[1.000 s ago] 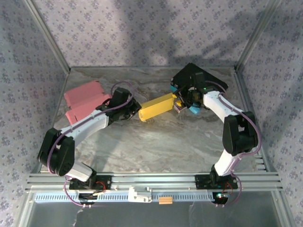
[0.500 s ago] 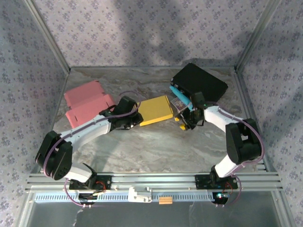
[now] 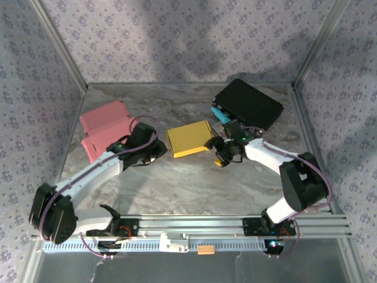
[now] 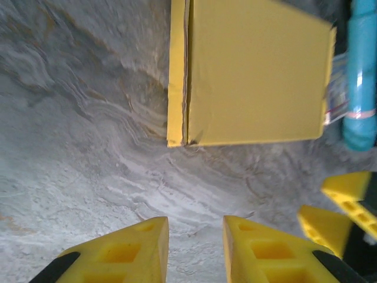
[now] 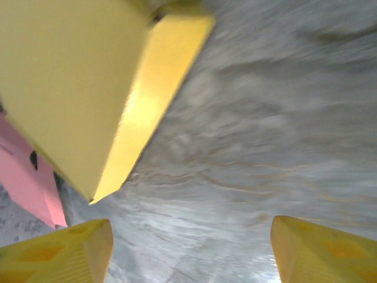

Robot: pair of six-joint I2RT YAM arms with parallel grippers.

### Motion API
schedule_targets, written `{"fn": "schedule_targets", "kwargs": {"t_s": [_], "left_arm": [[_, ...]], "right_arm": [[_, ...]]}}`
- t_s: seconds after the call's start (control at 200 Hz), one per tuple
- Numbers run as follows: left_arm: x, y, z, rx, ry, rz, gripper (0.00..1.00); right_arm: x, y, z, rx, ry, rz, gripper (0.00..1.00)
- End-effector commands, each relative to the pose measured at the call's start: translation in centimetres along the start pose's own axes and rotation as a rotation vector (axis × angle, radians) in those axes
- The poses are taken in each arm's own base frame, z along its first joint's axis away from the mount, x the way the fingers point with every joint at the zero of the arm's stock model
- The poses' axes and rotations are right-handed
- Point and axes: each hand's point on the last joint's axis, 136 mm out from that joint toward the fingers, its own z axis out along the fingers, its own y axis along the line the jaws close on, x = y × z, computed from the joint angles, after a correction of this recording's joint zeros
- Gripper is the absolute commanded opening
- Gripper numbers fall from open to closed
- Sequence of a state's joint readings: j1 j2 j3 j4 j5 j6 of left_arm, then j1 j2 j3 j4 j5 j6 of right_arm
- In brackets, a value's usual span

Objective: Fold the paper box

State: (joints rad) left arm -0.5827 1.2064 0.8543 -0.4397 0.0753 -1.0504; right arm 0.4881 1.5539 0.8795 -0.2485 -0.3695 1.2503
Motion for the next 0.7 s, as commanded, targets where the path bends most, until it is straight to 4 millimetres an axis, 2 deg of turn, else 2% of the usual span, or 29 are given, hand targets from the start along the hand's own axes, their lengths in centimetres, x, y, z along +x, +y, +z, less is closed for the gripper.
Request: {"fn": "schedule_targets", "kwargs": {"t_s": [0.0, 0.13, 0.235, 0.34, 0.44, 0.465, 0.485, 0.695], "left_arm": [[-1.8, 0.2, -3.5, -0.001, -0.089, 0.005, 0.33], [-3.0, 1.6, -6.8, -0.010, -0.180, -0.004, 0.34], [-3.3, 2.9, -8.7, -0.022, -0.224, -0.014, 0.36], [-2.8, 4.7, -9.6, -0.062, -0.223, -0.028, 0.36], [-2.6, 5.5, -10.8, -0.073, -0.236, -0.039, 0.36], [-2.6, 5.8, -11.0, -0.081, -0.237, -0.043, 0.36], [-2.6, 6.0, -11.2, -0.084, -0.238, -0.045, 0.36], [-2.6, 6.8, -12.7, -0.104, -0.250, -0.055, 0.36]], "right_arm": [[-1.1, 3.4, 2.1, -0.091, -0.077, 0.075, 0.77], [-1.5, 5.6, 4.5, -0.120, -0.079, 0.094, 0.77], [-1.8, 7.0, 6.0, -0.135, -0.081, 0.105, 0.76], [-2.3, 8.0, 7.5, -0.130, -0.070, 0.123, 0.74], [-3.2, 8.9, 9.0, -0.148, -0.070, 0.167, 0.70], [-3.4, 8.6, 9.5, -0.139, -0.071, 0.180, 0.70], [-3.8, 9.8, 9.4, -0.162, -0.077, 0.182, 0.70], [-7.2, 13.0, 11.5, -0.211, -0.112, 0.229, 0.68]]}}
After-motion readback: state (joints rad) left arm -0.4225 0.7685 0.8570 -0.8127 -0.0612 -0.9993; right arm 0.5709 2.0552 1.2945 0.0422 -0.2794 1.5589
